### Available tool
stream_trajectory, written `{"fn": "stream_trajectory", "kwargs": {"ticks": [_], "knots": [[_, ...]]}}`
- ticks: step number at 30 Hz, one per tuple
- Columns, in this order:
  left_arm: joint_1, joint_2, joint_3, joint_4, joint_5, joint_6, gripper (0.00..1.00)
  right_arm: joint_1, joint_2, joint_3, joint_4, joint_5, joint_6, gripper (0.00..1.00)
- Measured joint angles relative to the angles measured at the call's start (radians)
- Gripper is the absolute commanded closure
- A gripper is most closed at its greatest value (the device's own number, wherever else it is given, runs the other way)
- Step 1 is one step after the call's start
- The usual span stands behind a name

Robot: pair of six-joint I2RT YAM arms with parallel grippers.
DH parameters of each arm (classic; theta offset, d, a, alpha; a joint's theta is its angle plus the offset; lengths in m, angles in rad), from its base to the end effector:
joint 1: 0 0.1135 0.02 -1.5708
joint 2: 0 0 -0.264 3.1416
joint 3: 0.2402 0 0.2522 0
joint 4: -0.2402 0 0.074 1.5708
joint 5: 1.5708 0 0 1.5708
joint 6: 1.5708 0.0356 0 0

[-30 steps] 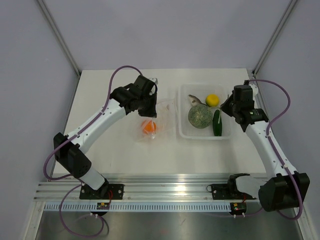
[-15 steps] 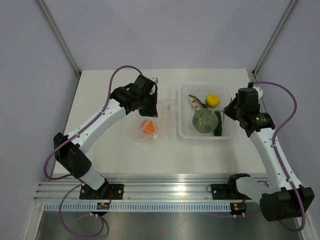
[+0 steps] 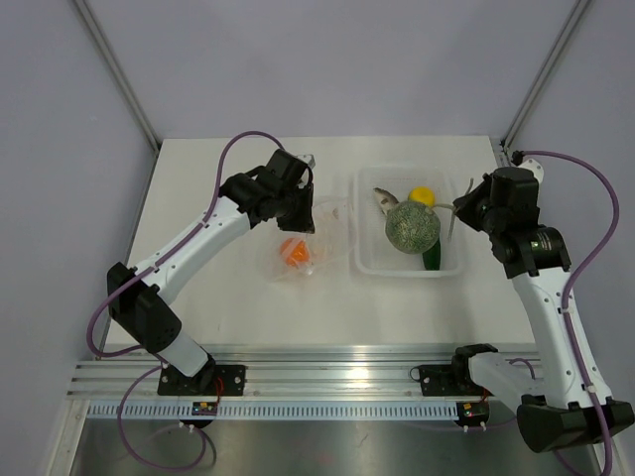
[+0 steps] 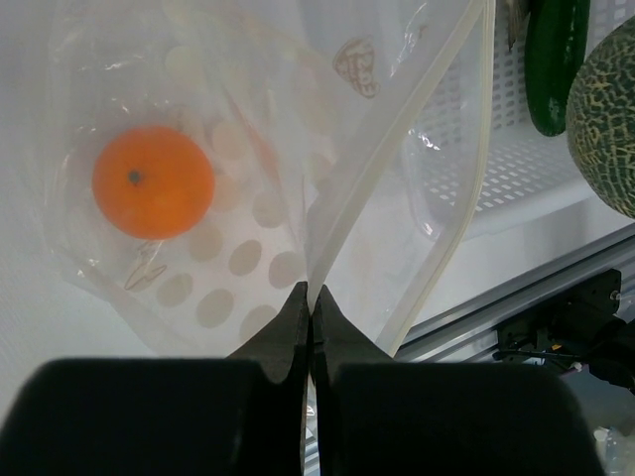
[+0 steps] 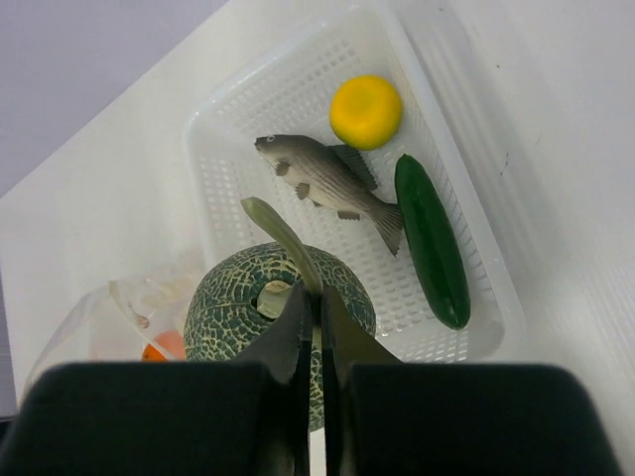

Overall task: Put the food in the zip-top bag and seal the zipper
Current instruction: Pick up the fake fruit from the bin, then place the fake fruit in the zipper food storage bag.

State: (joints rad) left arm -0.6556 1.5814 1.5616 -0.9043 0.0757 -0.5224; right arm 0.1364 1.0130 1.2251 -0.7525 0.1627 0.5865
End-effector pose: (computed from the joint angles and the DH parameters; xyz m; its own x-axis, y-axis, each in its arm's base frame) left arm 0.2638 -0.2063 0.3452 -0.8696 0.0411 -0.4921 0.2425 0.9037 -0.3530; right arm 0.1996 0.0216 0.3916 -0.4226 0.4933 -0.7603 0.2850 0.8687 0.4052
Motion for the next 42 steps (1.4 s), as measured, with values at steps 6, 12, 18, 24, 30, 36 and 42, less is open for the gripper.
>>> {"fn": "stream_trajectory", "kwargs": {"ticks": [6,12,18,24,30,36,42], "knots": [[0.0,0.0,0.0,0.001,0.002,0.0,1.0,0.0,-0.038,0.045,-0.002,-0.066,0.003,1.0],[0.0,0.0,0.0,0.001,0.005,-0.002,1.0,0.009,-0.047,0.07,0.006,-0.166,0.037,1.0],[0.0,0.0,0.0,0.001,0.008,-0.002,1.0,0.12,-0.032,0.095,0.048,-0.209,0.09,1.0],[0.0,0.0,0.001,0.001,0.008,-0.002,1.0,0.327,0.065,0.143,0.116,-0.198,0.12,1.0],[0.0,0.0,0.001,0.0,0.009,-0.005,1.0,0.359,0.159,0.138,0.169,-0.151,0.145,1.0],[0.0,0.0,0.003,0.0,0.013,-0.006,1.0,0.359,0.227,0.093,0.195,-0.081,0.157,1.0],[0.0,0.0,0.003,0.0,0.029,-0.007,1.0,0.359,0.268,0.04,0.197,-0.039,0.184,1.0]]}}
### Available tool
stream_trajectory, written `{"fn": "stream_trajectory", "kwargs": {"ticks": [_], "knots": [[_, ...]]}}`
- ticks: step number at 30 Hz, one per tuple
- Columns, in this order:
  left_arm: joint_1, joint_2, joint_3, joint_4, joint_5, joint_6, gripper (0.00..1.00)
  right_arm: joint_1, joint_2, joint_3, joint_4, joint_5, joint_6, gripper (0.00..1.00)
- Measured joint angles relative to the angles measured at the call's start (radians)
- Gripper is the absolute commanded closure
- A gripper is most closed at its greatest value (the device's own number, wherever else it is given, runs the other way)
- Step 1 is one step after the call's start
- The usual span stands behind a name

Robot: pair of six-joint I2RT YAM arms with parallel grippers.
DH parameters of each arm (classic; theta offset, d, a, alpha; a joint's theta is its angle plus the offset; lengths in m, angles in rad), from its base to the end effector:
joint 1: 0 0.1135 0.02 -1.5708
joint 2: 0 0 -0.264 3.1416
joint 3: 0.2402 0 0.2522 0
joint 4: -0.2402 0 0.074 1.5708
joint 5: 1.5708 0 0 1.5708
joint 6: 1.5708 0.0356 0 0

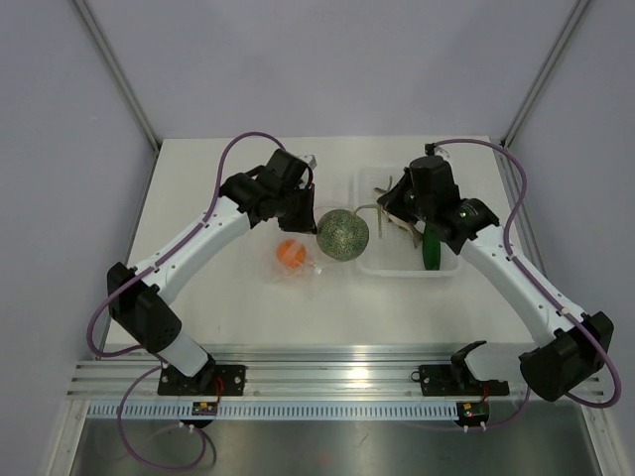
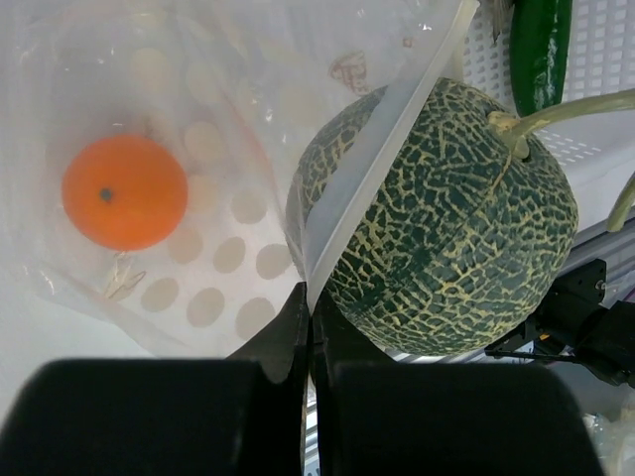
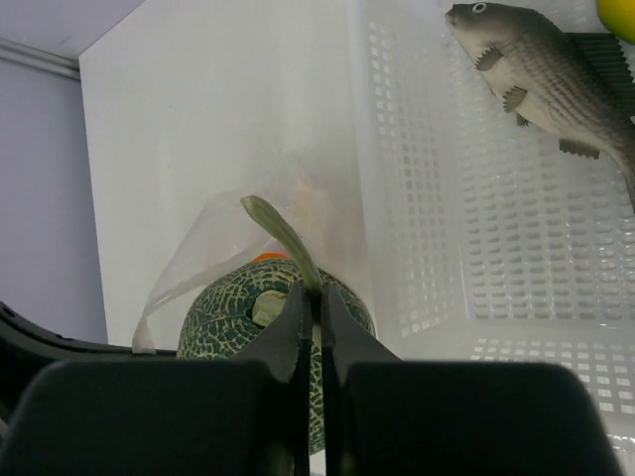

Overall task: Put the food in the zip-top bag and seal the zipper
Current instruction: Place the fake fruit in the zipper food storage bag.

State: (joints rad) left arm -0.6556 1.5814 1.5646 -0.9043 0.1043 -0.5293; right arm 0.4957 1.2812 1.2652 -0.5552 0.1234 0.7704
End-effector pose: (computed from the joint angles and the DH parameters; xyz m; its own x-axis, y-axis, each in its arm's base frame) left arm 0.2632 -0.2071 0.3462 -0.8762 0.0403 -0.4803 0.2478 0.8925 -0.3770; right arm 0.2506 0.1305 0.3635 -0.6066 0.4577 -0.6501 0.0578 0.8409 0.5381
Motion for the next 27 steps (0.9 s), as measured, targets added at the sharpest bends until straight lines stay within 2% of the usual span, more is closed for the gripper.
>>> {"fn": "stream_trajectory", "kwargs": {"ticks": [8,27], "knots": [[-0.004,0.0,0.023,-0.001,0.01,-0.003,1.0,0.01,0.042,0.025,-0.019,0.072,0.031,1.0],[-0.018,0.0,0.043,-0.003,0.023,-0.014,1.0,0.119,0.138,0.132,-0.082,0.236,0.038,1.0]]}}
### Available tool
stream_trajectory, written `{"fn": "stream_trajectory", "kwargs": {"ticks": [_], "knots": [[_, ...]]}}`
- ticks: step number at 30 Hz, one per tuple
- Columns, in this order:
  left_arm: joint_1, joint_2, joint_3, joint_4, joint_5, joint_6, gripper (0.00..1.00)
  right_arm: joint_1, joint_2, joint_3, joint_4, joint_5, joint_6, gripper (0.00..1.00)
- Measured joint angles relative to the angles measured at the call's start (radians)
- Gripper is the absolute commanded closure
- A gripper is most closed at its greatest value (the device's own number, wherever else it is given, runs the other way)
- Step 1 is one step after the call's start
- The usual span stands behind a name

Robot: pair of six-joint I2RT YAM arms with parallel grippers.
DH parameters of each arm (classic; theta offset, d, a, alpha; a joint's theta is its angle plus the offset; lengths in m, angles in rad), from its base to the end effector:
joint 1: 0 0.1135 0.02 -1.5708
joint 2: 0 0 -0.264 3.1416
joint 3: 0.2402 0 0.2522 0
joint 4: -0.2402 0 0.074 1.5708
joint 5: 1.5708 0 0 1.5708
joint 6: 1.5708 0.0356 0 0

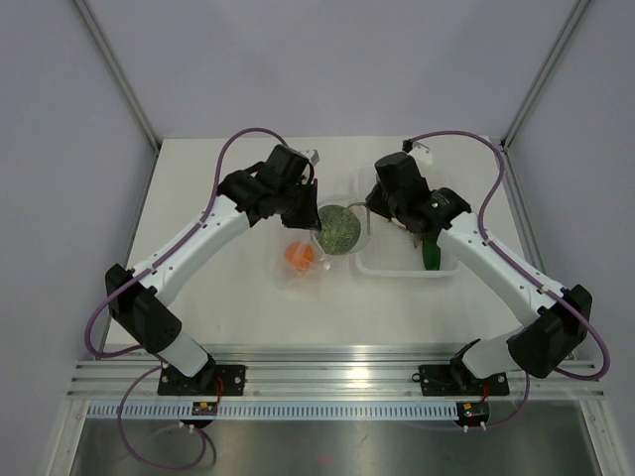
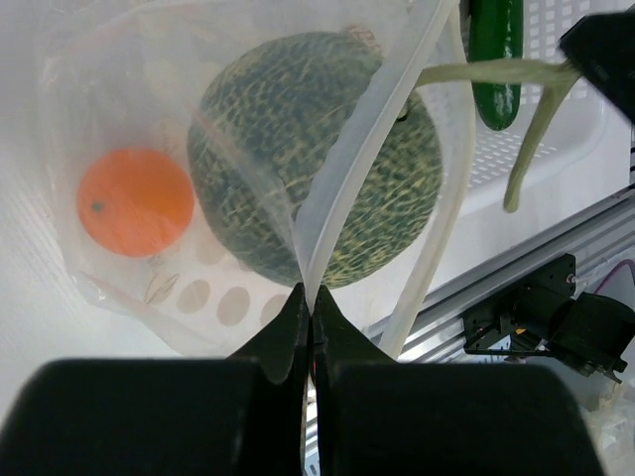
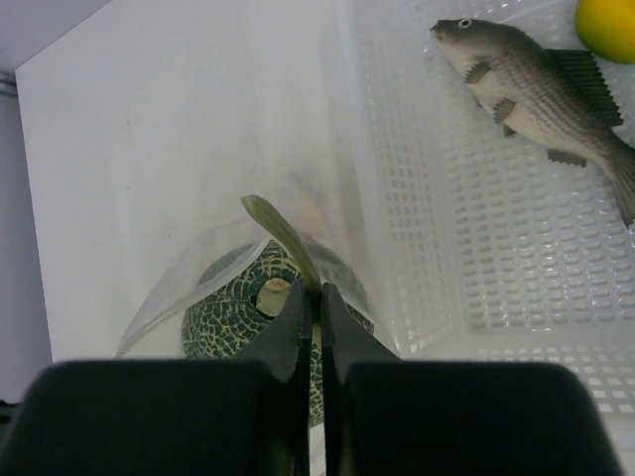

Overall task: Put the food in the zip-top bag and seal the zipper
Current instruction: Place the fake fruit in the zipper food storage bag.

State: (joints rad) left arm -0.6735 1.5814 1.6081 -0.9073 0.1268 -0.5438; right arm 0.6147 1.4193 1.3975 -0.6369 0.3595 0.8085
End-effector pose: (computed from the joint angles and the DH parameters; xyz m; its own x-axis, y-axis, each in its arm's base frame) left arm 0.2596 -0.2129 0.3597 -0.8685 0.0364 -0.4944 0.2715 0.8694 -0.4129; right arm 0.2615 0.1693 0.3634 -0.5714 0.4254 -0.7019 0.1458 0.8942 0.4232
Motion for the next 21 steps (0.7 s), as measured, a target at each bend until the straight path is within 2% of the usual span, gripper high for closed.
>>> {"fn": "stream_trajectory", "kwargs": {"ticks": [7,14,17,18,19,21], "knots": [[0.0,0.01,0.037,-0.005,0.002,-0.004,1.0,0.113,0.013,0.009,-0.005,0.032,0.0,1.0],[-0.001,0.03,0.06,-0.008,0.02,-0.008,1.0,0.167,0.053,0.011,-0.005,0.04,0.004,1.0],[-0.003,0.032,0.06,-0.01,0.025,-0.008,1.0,0.178,0.097,0.024,-0.003,0.038,0.007,0.86],[-0.003,0.032,0.06,-0.011,0.025,-0.008,1.0,0.18,0.112,0.026,-0.003,0.035,0.008,0.78],[-0.003,0.032,0.06,-0.013,0.026,-0.008,1.0,0.182,0.126,0.029,-0.005,0.031,0.011,0.64],[-0.003,0.032,0.06,-0.016,0.025,-0.008,1.0,0.184,0.141,0.029,-0.013,0.022,0.014,0.52]]}}
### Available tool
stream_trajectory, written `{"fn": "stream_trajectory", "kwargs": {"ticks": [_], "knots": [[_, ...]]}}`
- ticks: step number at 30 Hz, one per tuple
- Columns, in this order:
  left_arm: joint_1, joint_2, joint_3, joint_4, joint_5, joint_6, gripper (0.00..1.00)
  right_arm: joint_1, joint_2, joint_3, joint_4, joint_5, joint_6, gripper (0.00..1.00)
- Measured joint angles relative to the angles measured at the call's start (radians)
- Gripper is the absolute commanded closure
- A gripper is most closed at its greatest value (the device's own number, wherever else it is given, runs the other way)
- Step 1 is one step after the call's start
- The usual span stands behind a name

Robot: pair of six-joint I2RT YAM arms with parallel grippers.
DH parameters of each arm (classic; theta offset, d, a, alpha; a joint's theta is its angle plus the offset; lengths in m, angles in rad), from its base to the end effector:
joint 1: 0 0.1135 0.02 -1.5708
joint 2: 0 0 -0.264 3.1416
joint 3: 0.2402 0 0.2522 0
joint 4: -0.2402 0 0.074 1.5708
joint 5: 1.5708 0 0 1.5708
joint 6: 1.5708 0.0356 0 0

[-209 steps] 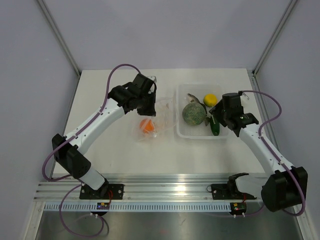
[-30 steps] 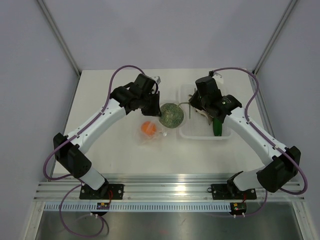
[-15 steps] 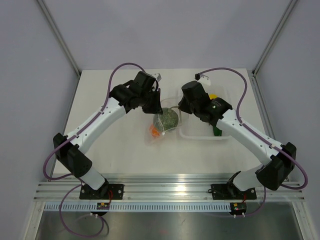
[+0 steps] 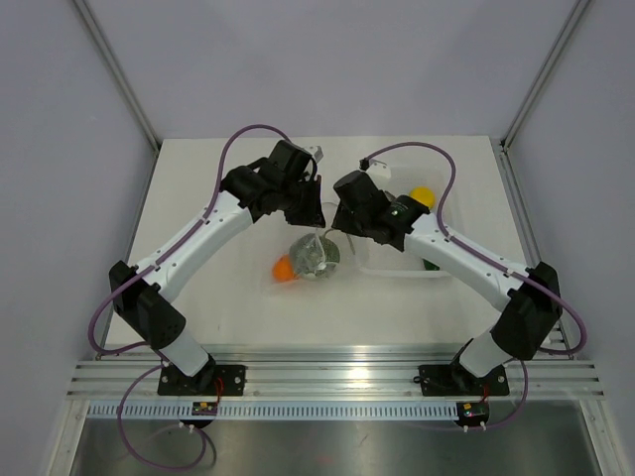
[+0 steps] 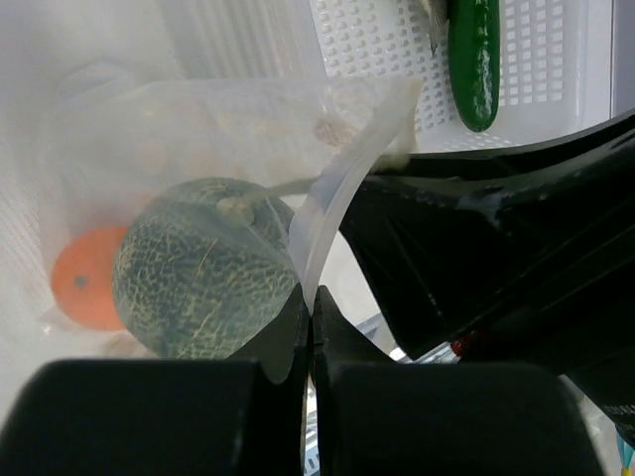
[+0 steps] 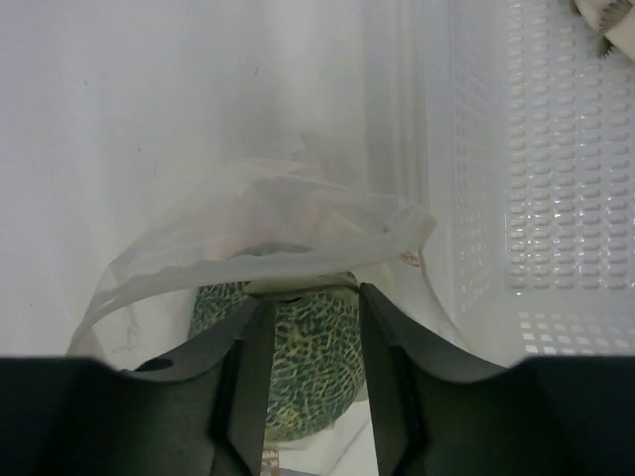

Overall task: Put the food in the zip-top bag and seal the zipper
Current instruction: Place the fake fruit in the zipper food storage bag, then adjust the zipper food storage bag at the center of the board.

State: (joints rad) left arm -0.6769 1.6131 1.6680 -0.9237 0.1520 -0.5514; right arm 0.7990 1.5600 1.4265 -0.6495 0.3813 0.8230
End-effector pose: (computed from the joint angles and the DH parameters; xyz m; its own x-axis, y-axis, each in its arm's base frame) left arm 0.2640 -0.2190 0.3672 -0.8713 0.0358 -0.4895 0.2805 0.8547 -0.4368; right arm 0.2493 0.2371 0.3288 -0.6874 0.2694 -0.6745 0.0335 0.9394 0.3412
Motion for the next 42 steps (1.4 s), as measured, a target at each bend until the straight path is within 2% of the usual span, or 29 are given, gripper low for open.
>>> {"fn": "stream_trajectory", "kwargs": {"ticks": [1,5,13,17,21,28,31,32,33,35,36,42], "knots": [[0.0,0.0,0.0,-0.001,0.0,0.0,1.0,0.001,-0.001,-0.003,-0.003,-0.001,-0.004,0.45],[0.0,0.0,0.0,-0.002,-0.001,0.0,1.0,0.003,-0.057,-0.01,-0.007,0.003,-0.019,0.44],[0.004,0.0,0.0,0.0,-0.001,0.0,1.0,0.003,-0.28,-0.014,-0.037,0.079,-0.056,0.45],[0.006,0.0,0.0,0.0,0.0,0.0,1.0,-0.038,-0.335,-0.063,-0.045,0.078,-0.069,0.39],[0.007,0.0,0.0,-0.001,-0.001,0.0,1.0,-0.099,-0.309,-0.146,-0.056,0.033,-0.089,0.31],[0.007,0.0,0.0,-0.001,0.0,0.0,1.0,-0.107,-0.19,-0.246,-0.05,-0.095,-0.106,0.35],[0.007,0.0,0.0,0.0,0.0,0.0,1.0,-0.108,-0.151,-0.256,-0.04,-0.124,-0.108,0.47],[0.007,0.0,0.0,0.0,-0.001,0.0,1.0,-0.108,-0.141,-0.257,-0.032,-0.136,-0.109,0.54],[0.007,0.0,0.0,-0.001,-0.001,0.0,1.0,-0.108,-0.13,-0.257,-0.02,-0.142,-0.112,0.68],[0.007,0.0,0.0,-0.001,-0.001,0.0,1.0,-0.109,-0.117,-0.257,-0.005,-0.153,-0.114,0.85],[0.007,0.0,0.0,-0.001,-0.002,0.0,1.0,-0.11,-0.109,-0.257,0.003,-0.16,-0.113,1.0],[0.026,-0.003,0.0,-0.014,-0.006,0.007,1.0,-0.112,-0.078,-0.203,-0.018,-0.17,-0.126,1.0]]}}
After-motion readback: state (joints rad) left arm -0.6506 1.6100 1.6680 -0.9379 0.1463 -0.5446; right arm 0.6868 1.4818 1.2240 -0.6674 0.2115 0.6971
